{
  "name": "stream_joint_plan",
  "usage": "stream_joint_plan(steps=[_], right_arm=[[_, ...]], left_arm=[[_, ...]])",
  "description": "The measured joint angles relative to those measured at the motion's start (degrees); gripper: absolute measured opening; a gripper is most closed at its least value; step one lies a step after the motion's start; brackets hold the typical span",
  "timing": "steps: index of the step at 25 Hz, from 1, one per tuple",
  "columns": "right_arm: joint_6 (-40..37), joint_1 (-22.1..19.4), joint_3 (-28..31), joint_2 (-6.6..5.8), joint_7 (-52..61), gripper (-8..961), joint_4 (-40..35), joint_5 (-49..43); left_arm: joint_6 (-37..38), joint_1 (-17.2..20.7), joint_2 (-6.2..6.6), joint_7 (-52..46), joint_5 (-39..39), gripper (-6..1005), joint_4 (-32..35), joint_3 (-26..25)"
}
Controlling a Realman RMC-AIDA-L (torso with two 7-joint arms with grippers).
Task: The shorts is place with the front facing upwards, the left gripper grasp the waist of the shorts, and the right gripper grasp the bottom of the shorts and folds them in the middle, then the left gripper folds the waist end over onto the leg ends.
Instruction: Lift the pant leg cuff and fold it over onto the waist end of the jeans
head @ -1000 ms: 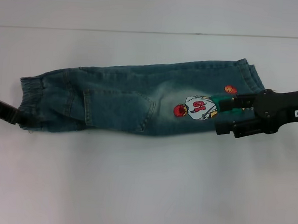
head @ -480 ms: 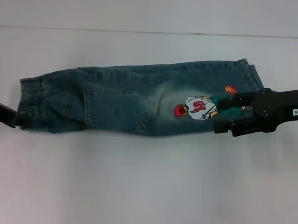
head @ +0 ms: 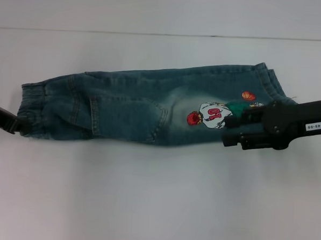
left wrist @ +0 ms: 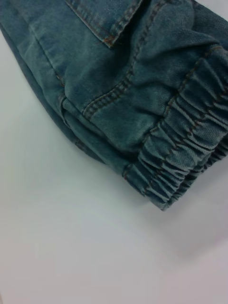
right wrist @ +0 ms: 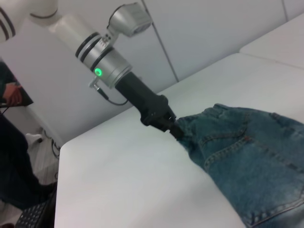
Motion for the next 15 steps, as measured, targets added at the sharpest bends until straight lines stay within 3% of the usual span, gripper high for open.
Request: stream_joint_plan(steps=[5,10,13,15], right_arm=[[1.21,0.14,-0.71,0.30,-0.17,676,0.00,-0.08],[2.17,0.22,-0.72,0.59,-0.19,432,0.00,-0.12],[2.78,0.25,-0.72,0.77,-0.22,182,0.00,-0.13],[2.95,0.26,-0.54,0.95,-0.63,121,0.02,0.03]], left_arm=[[0.55,-0.17,0.00,0.05,-0.01,34,0.36,0.00],[1.39,-0.10,0.00,0.11,-0.01,33,1.45,0.00],[2.46,-0.25,0.02,0.11,-0.02,33,2.02,-0.26],[3.25,-0.26,0.03,0.12,-0.06,34,2.90,-0.28]])
